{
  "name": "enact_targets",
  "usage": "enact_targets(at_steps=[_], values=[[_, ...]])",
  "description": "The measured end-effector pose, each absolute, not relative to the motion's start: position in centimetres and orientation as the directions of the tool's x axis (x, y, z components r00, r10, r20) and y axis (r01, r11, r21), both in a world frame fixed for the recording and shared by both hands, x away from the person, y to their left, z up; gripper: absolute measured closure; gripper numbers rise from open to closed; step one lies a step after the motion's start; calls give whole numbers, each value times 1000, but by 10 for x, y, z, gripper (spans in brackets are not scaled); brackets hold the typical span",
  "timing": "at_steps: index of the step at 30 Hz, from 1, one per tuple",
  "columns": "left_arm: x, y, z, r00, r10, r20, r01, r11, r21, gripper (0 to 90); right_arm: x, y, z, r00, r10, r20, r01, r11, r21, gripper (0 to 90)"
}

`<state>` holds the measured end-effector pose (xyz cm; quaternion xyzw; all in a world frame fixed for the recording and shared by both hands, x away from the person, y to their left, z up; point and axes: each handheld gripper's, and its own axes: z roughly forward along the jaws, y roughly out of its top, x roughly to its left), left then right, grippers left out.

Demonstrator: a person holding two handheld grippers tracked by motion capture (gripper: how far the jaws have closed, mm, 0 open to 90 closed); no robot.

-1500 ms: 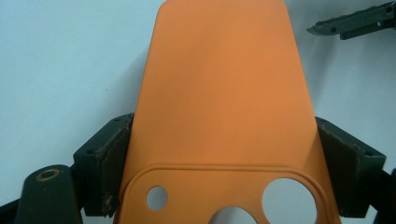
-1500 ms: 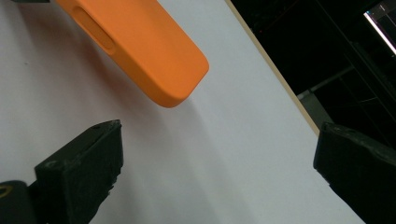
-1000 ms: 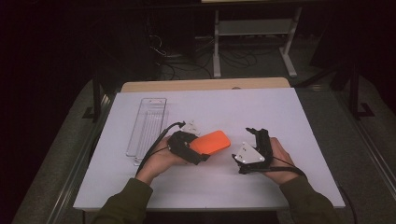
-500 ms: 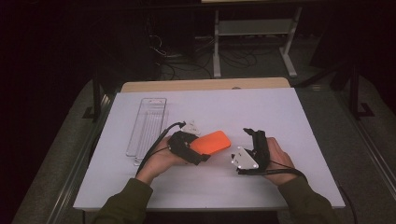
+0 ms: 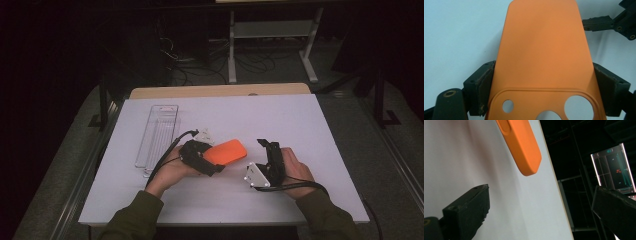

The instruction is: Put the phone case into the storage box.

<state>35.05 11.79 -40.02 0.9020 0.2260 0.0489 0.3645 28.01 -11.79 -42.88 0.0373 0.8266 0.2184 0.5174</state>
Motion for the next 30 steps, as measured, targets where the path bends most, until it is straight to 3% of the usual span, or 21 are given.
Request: enact_targets(at_steps=[11,30], values=[[349,116,-402,888,453,-80,381,-627,679,156,278,-113,-435,-362,191,-912,-226,932,285,8],[345,107,-400,894,442,-70,372,-648,665,156,274,-104,-437,-334,165,-928,-254,932,257,8]])
